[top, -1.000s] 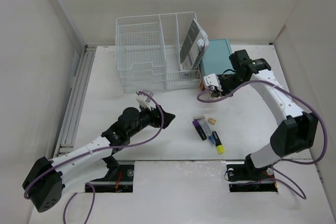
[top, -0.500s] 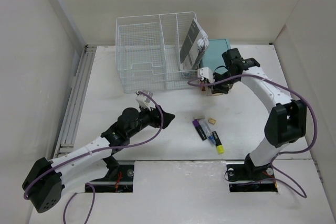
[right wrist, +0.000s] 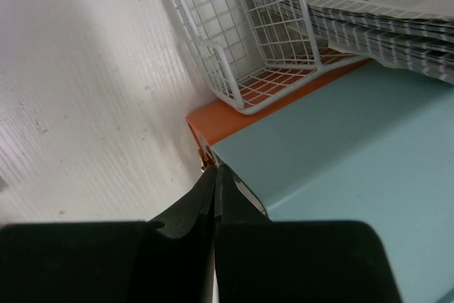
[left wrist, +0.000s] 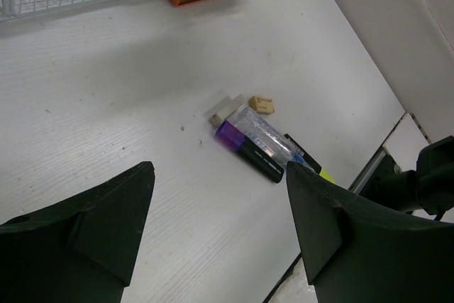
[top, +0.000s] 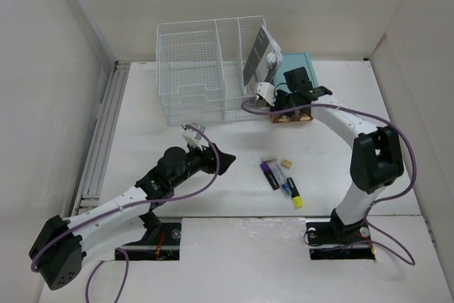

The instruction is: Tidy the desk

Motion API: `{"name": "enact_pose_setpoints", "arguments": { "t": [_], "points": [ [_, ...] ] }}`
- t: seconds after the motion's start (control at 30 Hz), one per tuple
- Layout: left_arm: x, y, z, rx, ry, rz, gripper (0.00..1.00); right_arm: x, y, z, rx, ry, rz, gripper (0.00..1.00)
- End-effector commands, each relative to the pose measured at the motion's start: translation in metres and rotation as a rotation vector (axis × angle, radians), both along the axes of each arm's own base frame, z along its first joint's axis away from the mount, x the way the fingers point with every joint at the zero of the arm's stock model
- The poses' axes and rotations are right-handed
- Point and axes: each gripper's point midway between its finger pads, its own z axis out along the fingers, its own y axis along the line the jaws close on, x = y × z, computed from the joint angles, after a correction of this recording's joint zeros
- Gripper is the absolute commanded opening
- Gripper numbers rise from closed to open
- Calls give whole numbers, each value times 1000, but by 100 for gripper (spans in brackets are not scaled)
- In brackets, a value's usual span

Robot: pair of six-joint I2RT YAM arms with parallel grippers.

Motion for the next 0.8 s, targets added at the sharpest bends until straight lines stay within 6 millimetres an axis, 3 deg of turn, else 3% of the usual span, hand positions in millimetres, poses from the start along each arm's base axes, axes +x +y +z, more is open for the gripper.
{"name": "enact_pose_setpoints", "arguments": {
  "t": [0.0,0.1,0.13,0.17,0.2,0.23,0.27,0.3,0.33,0.37,0.4,0.47,0.5,0.57,0.6,0.63,0.77],
  "points": [
    [2,0,17,-53,-40,9,72,9,-6,26,23,-95,-47,0],
    [1,1,13,-47,-34,9,72,-27,5,32,74,-52,96,0],
    [0,2,9,-41,-27,9,72,-40,9,50,115,-79,135,0],
    [1,2,11,-47,-33,9,72,-43,8,59,125,-113,137,2],
    [1,2,11,-47,-34,9,72,-55,7,52,144,-106,135,10],
    [1,2,11,-47,-34,9,72,-61,3,80,187,-201,106,28],
    [-1,1,11,-48,-32,0,72,-40,-7,112,230,-389,-3,81],
    [0,0,14,-57,-41,0,72,-39,-20,125,280,-462,-95,100],
    [0,0,11,-50,-35,0,72,-48,-32,108,363,-431,-201,100],
    [0,0,11,-50,-35,0,72,-55,-39,133,455,-489,-232,100],
    [-1,-1,11,-51,-33,-9,72,-53,-56,138,508,-495,-285,100],
    [0,-2,13,-58,-40,-9,72,-56,-62,143,631,-421,-371,100],
    [0,-2,13,-58,-40,-9,72,-54,-69,133,639,-364,-415,98],
    [-1,-3,11,-61,-41,-18,72,-49,-79,114,701,-242,-536,83],
    [-1,-3,11,-61,-41,-18,72,-46,-79,113,725,-219,-572,83],
    [-1,-4,7,-53,-32,-18,72,-43,-85,107,748,-190,-622,73],
    [-1,-6,10,-68,-33,-27,72,-32,-87,82,849,-36,-746,63]
  ]
}}
